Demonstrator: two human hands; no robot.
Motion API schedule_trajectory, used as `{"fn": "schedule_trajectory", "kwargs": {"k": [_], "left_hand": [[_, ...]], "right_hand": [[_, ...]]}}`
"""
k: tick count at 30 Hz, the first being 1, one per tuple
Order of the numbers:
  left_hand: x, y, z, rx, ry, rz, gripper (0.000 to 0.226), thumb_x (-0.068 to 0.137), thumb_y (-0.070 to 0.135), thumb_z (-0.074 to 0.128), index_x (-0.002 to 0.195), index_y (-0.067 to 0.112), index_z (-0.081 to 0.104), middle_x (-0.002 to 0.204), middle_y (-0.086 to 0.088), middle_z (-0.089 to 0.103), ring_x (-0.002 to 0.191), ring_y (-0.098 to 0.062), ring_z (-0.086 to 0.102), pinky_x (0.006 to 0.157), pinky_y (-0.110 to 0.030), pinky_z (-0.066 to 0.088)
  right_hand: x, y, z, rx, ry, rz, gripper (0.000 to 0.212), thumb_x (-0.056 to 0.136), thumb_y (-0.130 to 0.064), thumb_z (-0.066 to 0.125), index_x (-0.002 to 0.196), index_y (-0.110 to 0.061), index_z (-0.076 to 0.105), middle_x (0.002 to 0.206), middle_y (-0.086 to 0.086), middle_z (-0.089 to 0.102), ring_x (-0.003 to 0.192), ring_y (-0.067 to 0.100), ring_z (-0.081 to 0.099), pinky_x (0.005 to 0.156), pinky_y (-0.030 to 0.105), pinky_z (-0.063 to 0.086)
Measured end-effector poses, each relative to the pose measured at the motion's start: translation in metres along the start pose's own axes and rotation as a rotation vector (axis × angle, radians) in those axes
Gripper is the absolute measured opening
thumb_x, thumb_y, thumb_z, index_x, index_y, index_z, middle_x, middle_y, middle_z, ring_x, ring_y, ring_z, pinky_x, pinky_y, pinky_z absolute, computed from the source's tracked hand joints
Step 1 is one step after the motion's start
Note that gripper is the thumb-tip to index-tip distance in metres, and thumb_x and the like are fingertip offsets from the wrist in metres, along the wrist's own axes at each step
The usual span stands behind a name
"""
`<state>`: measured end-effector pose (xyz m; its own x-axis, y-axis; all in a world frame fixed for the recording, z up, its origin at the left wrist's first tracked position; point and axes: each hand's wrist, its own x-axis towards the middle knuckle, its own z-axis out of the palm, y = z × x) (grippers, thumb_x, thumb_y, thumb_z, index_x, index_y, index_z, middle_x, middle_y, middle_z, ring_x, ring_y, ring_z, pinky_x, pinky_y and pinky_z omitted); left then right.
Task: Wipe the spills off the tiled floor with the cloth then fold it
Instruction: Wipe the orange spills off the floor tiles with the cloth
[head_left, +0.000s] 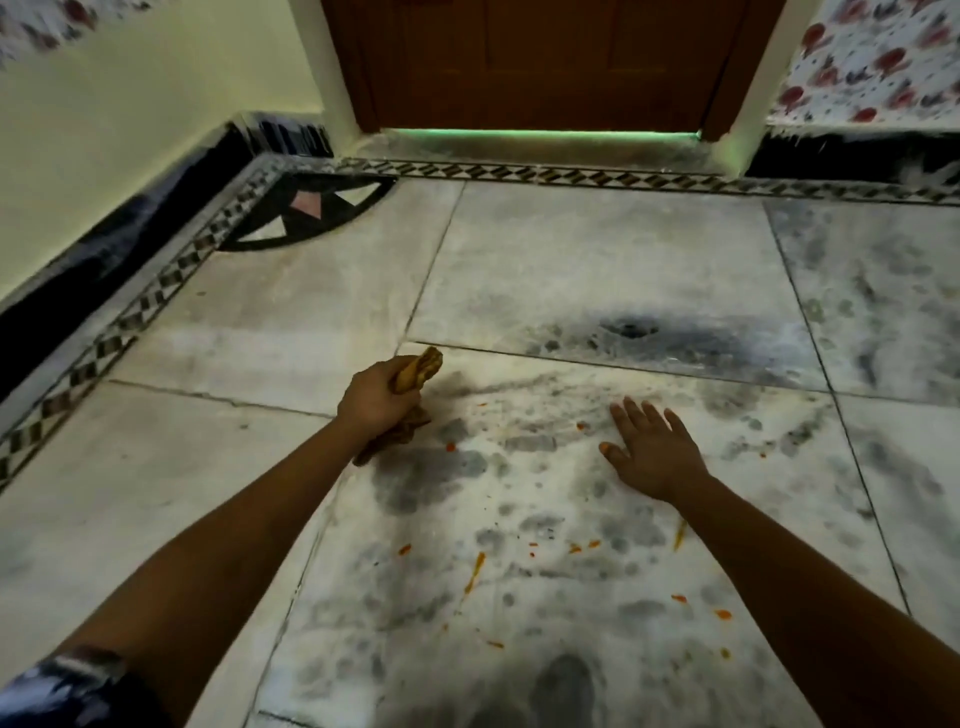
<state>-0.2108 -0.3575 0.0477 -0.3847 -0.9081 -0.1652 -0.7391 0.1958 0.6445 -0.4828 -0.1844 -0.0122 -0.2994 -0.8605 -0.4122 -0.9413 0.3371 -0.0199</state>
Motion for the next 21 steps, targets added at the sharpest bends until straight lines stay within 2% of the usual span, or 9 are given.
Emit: {"fn": "schedule_trajectory", "kwargs": {"k": [2, 3, 5, 7, 10, 12, 14, 17, 21], "left_hand": [[0.002, -0.004, 0.017, -0.181, 0.053, -0.053, 0.047, 0.084, 0.009, 0.059, 0.129, 0.021, 0.054, 0.116, -0.007, 0.063, 0.103, -0.022, 0.058, 0.081, -0.025, 0.041], [0.002, -0.006, 0.024, -0.184, 0.086, -0.041, 0.047, 0.083, 0.011, 0.059, 0.129, 0.02, 0.055, 0.116, -0.008, 0.064, 0.104, -0.023, 0.058, 0.081, -0.024, 0.04], [0.006, -0.014, 0.037, -0.091, 0.122, 0.048, 0.054, 0.077, 0.024, 0.055, 0.131, 0.021, 0.053, 0.12, -0.009, 0.064, 0.108, -0.029, 0.058, 0.085, -0.027, 0.041], [0.015, -0.023, 0.05, 0.096, 0.104, 0.051, 0.058, 0.08, 0.042, 0.05, 0.137, 0.03, 0.045, 0.132, -0.006, 0.056, 0.12, -0.031, 0.05, 0.096, -0.04, 0.04], [0.019, -0.037, 0.073, 0.482, 0.021, -0.027, 0.058, 0.09, 0.064, 0.026, 0.144, 0.041, 0.027, 0.155, 0.002, 0.024, 0.142, -0.026, 0.014, 0.109, -0.055, 0.011], [0.017, -0.044, 0.082, 0.538, 0.018, 0.027, 0.072, 0.081, 0.07, 0.008, 0.147, 0.04, 0.016, 0.159, 0.004, 0.008, 0.146, -0.022, -0.002, 0.111, -0.055, -0.005], [0.019, -0.053, 0.084, 0.527, 0.04, 0.075, 0.079, 0.076, 0.071, 0.0, 0.147, 0.039, 0.01, 0.159, 0.004, 0.003, 0.146, -0.021, -0.004, 0.112, -0.053, -0.008], [0.033, -0.058, 0.085, 0.578, 0.034, 0.072, 0.074, 0.08, 0.068, 0.004, 0.148, 0.038, 0.008, 0.159, 0.003, 0.005, 0.146, -0.023, 0.001, 0.113, -0.054, -0.001], [0.075, -0.038, 0.086, 0.593, 0.034, 0.007, 0.061, 0.094, 0.059, 0.023, 0.149, 0.036, 0.008, 0.159, -0.001, 0.005, 0.146, -0.026, -0.001, 0.113, -0.055, 0.0]], "right_hand": [[-0.002, -0.004, 0.012, 0.04, 0.013, 0.027, 0.066, 0.098, -0.05, 0.017, 0.149, -0.016, -0.007, 0.158, 0.005, -0.009, 0.145, 0.02, -0.006, 0.116, 0.037, -0.004], [-0.002, -0.005, 0.017, 0.053, 0.028, 0.036, 0.067, 0.097, -0.053, 0.014, 0.149, -0.016, -0.007, 0.158, 0.005, -0.01, 0.145, 0.02, -0.007, 0.116, 0.038, -0.004], [-0.002, -0.005, 0.022, 0.078, 0.048, 0.052, 0.077, 0.087, -0.061, 0.006, 0.149, -0.017, -0.008, 0.158, 0.005, -0.012, 0.145, 0.02, -0.009, 0.116, 0.038, -0.004], [-0.001, -0.004, 0.024, 0.113, 0.047, 0.069, 0.09, 0.075, -0.068, 0.0, 0.149, -0.018, -0.008, 0.157, 0.004, -0.014, 0.145, 0.019, -0.011, 0.116, 0.038, -0.005], [-0.002, -0.005, 0.027, 0.157, 0.065, 0.084, 0.107, 0.059, -0.077, -0.011, 0.15, -0.02, -0.007, 0.157, 0.004, -0.015, 0.145, 0.019, -0.01, 0.116, 0.039, -0.005], [0.0, -0.007, 0.03, 0.181, 0.059, 0.114, 0.11, 0.055, -0.077, -0.013, 0.149, -0.02, -0.009, 0.157, 0.004, -0.016, 0.145, 0.02, -0.01, 0.116, 0.04, -0.005], [0.0, -0.01, 0.036, 0.201, 0.063, 0.131, 0.111, 0.054, -0.079, -0.013, 0.148, -0.021, -0.011, 0.157, 0.004, -0.017, 0.145, 0.02, -0.011, 0.116, 0.041, -0.005], [0.002, -0.008, 0.047, 0.187, 0.086, 0.12, 0.12, 0.047, -0.088, -0.022, 0.148, -0.023, -0.014, 0.156, 0.003, -0.019, 0.145, 0.02, -0.012, 0.116, 0.041, -0.004], [0.002, -0.01, 0.057, 0.194, 0.161, 0.126, 0.115, 0.052, -0.084, -0.028, 0.148, -0.024, -0.011, 0.157, 0.002, -0.016, 0.145, 0.021, -0.009, 0.115, 0.042, -0.005]]}}
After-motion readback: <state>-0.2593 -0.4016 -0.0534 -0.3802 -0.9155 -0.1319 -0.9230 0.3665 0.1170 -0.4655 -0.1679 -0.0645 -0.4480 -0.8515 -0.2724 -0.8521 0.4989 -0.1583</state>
